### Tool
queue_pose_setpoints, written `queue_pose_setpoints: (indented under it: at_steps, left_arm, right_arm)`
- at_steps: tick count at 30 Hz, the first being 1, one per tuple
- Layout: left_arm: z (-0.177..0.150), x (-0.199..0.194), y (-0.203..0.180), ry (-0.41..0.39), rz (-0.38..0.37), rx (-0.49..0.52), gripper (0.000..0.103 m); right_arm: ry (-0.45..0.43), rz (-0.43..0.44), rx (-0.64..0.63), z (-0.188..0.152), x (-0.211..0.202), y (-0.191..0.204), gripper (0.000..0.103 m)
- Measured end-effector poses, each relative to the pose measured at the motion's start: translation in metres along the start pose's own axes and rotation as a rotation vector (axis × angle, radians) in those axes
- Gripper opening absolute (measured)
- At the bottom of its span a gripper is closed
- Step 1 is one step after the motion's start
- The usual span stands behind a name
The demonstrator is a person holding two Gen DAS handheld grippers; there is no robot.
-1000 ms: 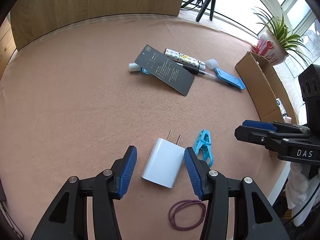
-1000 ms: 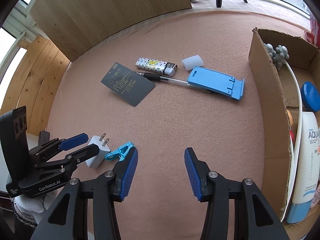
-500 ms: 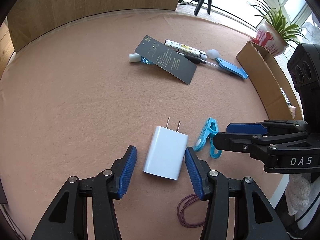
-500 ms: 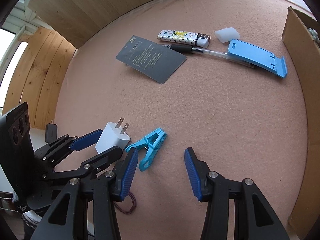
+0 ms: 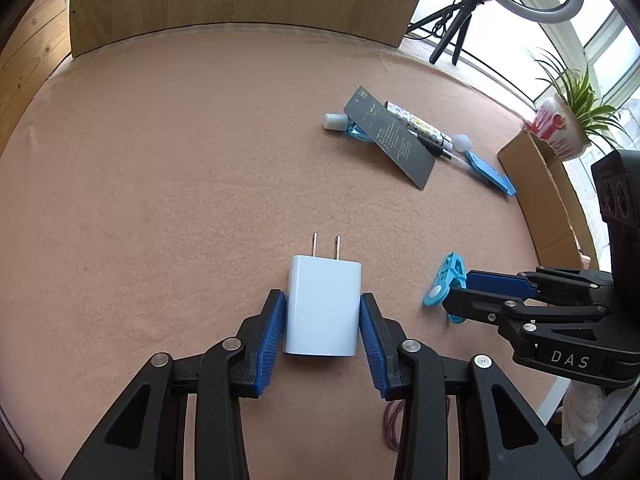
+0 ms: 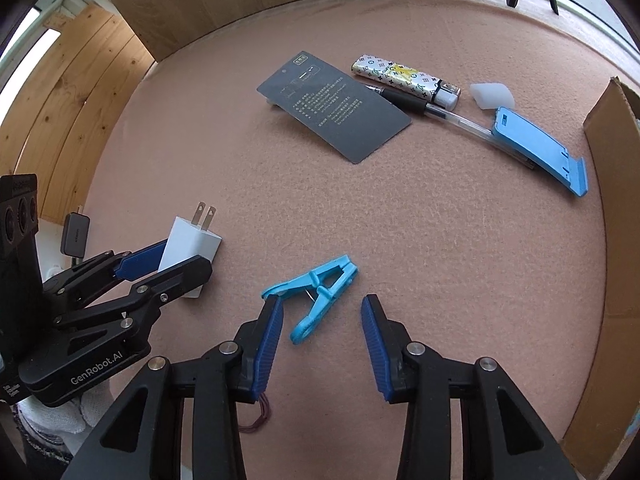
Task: Organize objects
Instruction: 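Close the right gripper on the blue clip while the left gripper holds the plug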
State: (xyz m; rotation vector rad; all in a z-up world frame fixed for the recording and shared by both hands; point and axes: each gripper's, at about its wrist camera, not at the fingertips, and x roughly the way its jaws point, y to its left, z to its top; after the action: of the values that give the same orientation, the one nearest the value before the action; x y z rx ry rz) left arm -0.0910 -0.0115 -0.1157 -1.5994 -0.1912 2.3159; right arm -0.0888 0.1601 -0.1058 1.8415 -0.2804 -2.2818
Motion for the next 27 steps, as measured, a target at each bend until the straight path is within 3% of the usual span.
queue_pose_setpoints:
  at_steps: [6,13,27]
  left_arm:
    - [-0.001,0.000,-0.001,-0.008,0.005,-0.030,0.040]
    - [-0.005,-0.004,0.002,-0.007,-0.004,-0.070,0.040]
    - [0.006,-0.009,-0.017,-0.032,-0.013,-0.097,0.038]
  right_arm:
    - [-0.005,-0.027,-0.030,-0.002,0.000,-0.002,0.013]
    - [-0.033,-0.032,-0.034,-0.010,-0.004,-0.010,0.005]
    - [-0.107,-0.019,0.003,-0.026,-0.038,-0.045,0.004]
